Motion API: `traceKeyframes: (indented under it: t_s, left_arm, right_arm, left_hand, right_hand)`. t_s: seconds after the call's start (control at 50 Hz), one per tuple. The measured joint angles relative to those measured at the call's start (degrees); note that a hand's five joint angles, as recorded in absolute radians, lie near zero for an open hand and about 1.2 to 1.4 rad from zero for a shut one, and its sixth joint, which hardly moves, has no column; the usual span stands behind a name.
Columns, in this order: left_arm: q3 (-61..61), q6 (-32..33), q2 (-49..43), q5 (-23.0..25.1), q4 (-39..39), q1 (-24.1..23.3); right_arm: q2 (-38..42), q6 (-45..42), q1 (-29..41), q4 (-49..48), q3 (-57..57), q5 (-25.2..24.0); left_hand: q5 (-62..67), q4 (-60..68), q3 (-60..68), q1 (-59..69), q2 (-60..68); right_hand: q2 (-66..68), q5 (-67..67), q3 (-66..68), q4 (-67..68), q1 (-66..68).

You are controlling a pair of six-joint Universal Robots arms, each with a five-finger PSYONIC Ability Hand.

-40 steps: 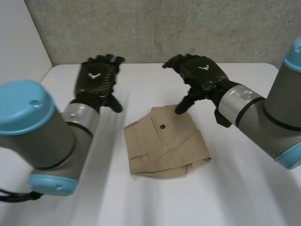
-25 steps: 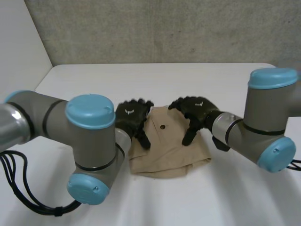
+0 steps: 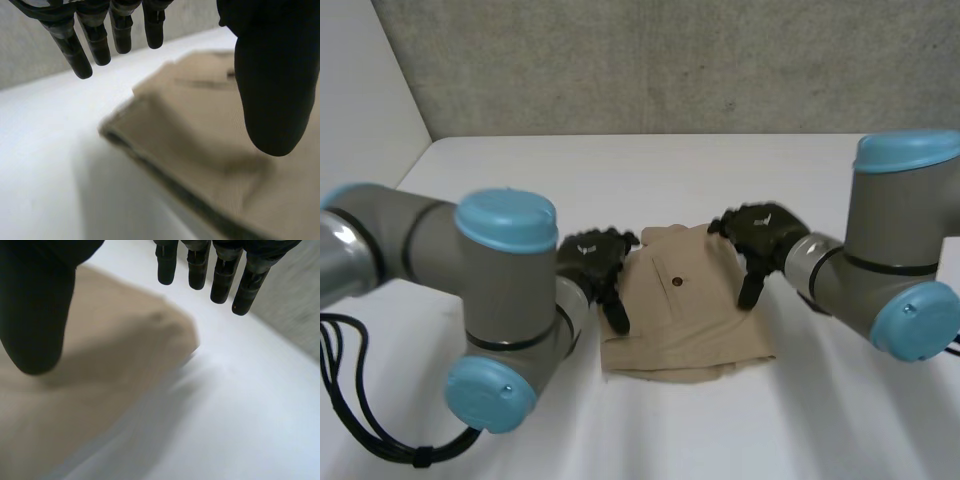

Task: Fold the shorts.

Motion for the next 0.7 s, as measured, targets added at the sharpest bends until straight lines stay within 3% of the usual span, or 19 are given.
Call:
traceKeyframes:
  t_s: [0.16,0.34,0.48,0.62,0.7]
  left_arm:
    - [0.97,1.71,15.17,0.55,-3.02,4.43]
    - [6.61,4.41,28.40,4.97,-17.57,12.98]
    - [6.44,4.44,31.96,6.58,-21.51,15.09]
    - [4.43,4.28,33.13,6.27,-18.99,15.06]
    - [3.66,4.35,33.26,6.08,-16.71,14.90]
  right_arm:
    - [-14.50,6.49,-0.57,-6.37,1.88,7.56]
    - [-25.58,10.88,-3.49,-2.82,-0.78,17.21]
    - [-26.29,11.29,-4.45,3.23,-3.68,17.61]
    - [-25.71,11.16,-4.21,4.74,-4.34,16.61]
    - [-25.33,10.73,-3.80,4.81,-3.87,13.24]
  left_hand:
    - [0.00,0.00,0.00,0.00,0.00]
    - [0.00,0.00,0.00,0.00,-0.07]
    - [0.00,-0.01,0.00,0.00,-0.07]
    - [0.00,-0.01,0.00,0.00,-0.07]
    - [0.00,-0.01,0.00,0.00,-0.07]
  right_hand:
    - [0.00,0.00,0.00,0.00,0.00]
    - [0.00,0.00,0.00,0.00,0.00]
    - [0.00,0.00,0.00,0.00,0.00]
    - [0.00,0.00,0.00,0.00,0.00]
    - [0.00,0.00,0.00,0.00,0.00]
